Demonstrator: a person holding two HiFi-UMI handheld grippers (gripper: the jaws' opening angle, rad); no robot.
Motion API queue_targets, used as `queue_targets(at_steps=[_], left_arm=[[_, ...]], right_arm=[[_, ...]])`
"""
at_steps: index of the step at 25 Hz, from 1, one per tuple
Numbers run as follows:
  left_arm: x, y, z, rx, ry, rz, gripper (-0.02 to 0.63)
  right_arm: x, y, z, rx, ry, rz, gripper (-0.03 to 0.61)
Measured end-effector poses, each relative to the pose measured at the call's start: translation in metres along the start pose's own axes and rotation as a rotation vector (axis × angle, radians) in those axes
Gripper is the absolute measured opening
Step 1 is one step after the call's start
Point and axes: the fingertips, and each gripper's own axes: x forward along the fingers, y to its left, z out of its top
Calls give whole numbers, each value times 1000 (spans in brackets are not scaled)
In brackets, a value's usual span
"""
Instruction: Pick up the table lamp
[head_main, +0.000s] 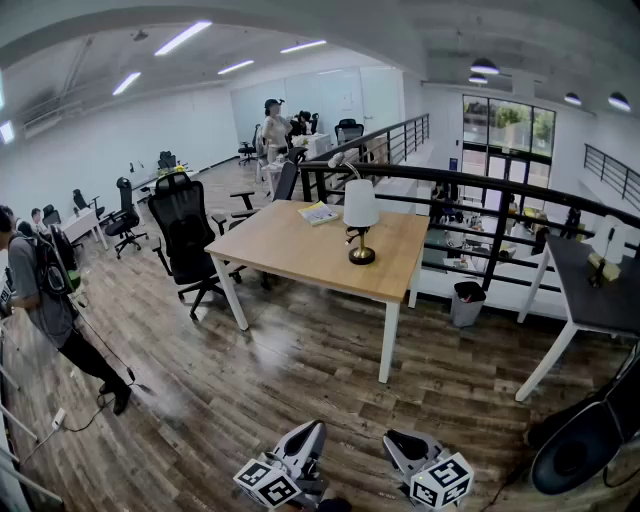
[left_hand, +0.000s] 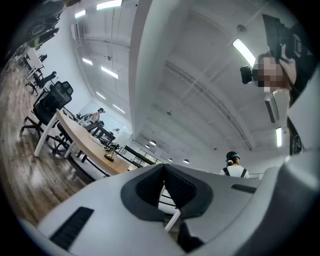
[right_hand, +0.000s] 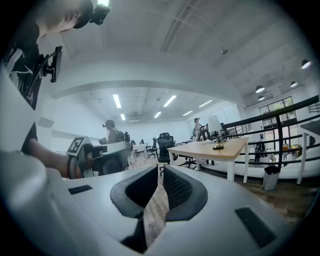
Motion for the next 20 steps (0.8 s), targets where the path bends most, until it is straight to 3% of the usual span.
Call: queue_targets(at_steps=[7, 20], left_arm=[[62, 33, -11, -22, 25, -36, 11], [181, 120, 8, -59, 94, -135, 11]], right_arm=[[37, -54, 2, 5, 13, -26, 55], [141, -146, 30, 38, 5, -104, 55]])
